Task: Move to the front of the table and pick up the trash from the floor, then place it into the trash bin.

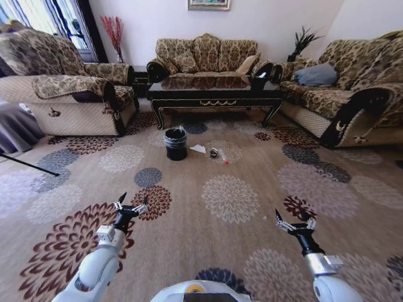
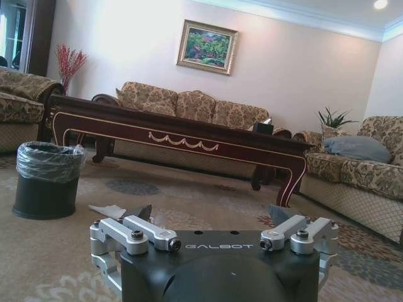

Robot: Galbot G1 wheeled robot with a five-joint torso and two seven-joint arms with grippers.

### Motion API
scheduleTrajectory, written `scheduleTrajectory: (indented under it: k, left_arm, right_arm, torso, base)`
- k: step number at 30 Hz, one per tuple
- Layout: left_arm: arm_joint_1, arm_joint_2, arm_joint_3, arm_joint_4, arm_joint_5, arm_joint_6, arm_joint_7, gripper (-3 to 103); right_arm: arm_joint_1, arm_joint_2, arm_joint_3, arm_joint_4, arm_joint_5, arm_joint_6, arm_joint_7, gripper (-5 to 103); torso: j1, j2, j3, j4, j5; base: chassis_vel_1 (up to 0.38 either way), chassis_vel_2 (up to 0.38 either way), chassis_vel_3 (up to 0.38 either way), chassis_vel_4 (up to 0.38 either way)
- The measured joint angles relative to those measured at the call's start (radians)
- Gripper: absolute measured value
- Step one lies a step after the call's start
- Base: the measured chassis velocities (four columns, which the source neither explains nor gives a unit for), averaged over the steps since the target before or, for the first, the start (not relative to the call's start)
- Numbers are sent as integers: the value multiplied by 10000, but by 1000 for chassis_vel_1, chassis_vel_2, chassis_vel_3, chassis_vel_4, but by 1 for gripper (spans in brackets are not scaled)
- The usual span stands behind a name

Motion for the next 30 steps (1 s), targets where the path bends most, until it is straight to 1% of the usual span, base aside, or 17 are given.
scheduleTrajectory:
  k: [15, 30]
  left_arm:
    - [-72, 35, -17, 28, -109, 60, 0, 100]
    - [81, -22, -105, -34, -103, 59, 0, 100]
  right_arm:
    - [26, 73, -23, -22, -5, -44, 11, 100]
    - [-89, 171, -11, 22, -59, -22, -9, 100]
  torso:
    - [0, 0, 9, -1, 1]
    - [3, -1, 14, -1, 0]
  base:
    - [-135, 135, 134, -131]
    - [-172, 171, 174, -173]
